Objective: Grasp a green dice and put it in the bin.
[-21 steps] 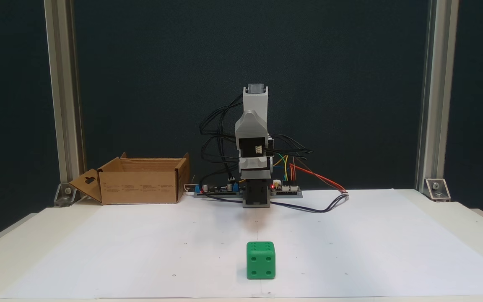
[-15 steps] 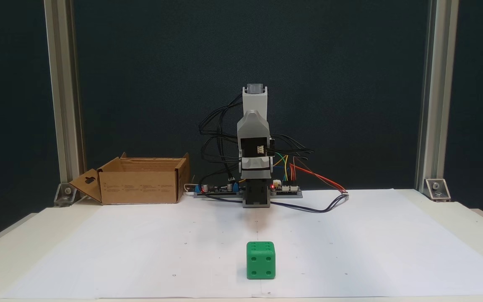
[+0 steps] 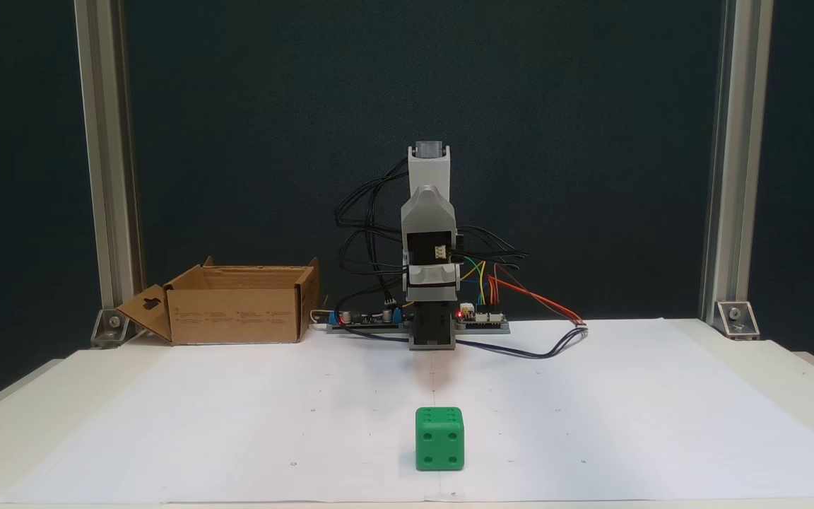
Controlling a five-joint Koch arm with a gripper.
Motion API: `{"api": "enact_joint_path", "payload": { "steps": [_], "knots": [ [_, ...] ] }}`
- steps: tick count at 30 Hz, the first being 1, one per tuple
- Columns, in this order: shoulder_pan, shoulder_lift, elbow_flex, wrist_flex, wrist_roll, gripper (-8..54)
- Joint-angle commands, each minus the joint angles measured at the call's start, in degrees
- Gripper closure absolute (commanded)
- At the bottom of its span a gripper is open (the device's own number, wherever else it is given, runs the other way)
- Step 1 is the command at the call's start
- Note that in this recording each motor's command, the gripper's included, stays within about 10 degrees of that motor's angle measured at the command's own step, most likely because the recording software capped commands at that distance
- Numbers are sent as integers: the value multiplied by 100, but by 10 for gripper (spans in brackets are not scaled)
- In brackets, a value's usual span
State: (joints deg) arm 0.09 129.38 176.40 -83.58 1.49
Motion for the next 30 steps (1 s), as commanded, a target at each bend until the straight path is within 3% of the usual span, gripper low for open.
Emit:
{"api": "enact_joint_path", "payload": {
  "steps": [1,30],
  "knots": [
    [-18,606,290,-88,-62,6],
    [123,606,-35,439,-132,33]
  ]
}}
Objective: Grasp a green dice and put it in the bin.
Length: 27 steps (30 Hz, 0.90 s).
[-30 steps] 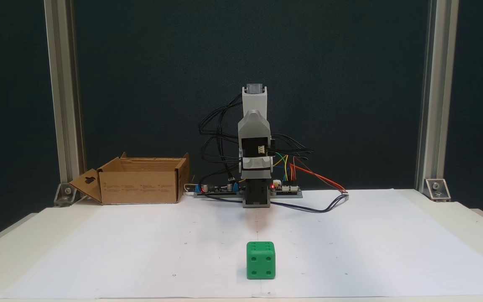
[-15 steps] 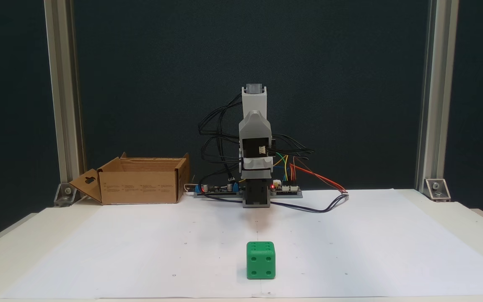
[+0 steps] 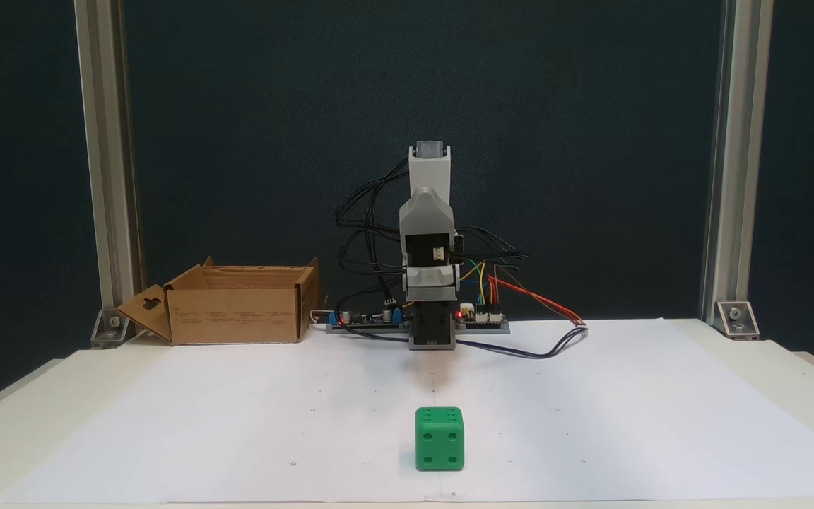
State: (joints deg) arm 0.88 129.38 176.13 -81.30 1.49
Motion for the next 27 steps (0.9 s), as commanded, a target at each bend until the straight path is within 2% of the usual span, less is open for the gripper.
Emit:
{"api": "enact_joint_path", "payload": {
  "steps": [1,17,27],
  "knots": [
    [35,606,-185,475,-132,33],
    [-114,536,-3735,6440,-88,24],
    [-123,-1371,-6599,10237,158,23]
  ]
}}
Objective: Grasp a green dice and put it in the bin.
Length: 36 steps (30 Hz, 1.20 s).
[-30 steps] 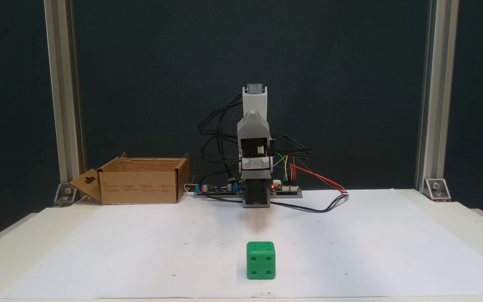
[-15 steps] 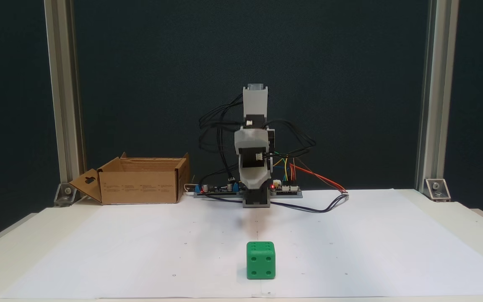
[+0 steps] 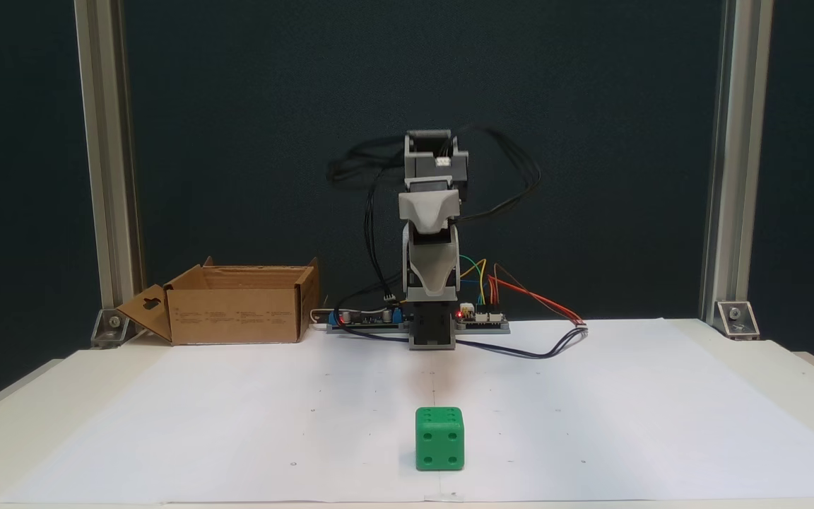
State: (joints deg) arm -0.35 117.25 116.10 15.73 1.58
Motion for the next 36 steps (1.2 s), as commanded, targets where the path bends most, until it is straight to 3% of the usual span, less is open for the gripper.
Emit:
{"api": "enact_joint_path", "payload": {
  "steps": [1,12,25,36],
  "knots": [
    [18,-352,-903,886,158,23],
    [79,-2171,-3709,4597,501,22],
    [123,-4043,-6012,4975,624,23],
    [123,-5221,-6759,4983,615,17]
  ]
}}
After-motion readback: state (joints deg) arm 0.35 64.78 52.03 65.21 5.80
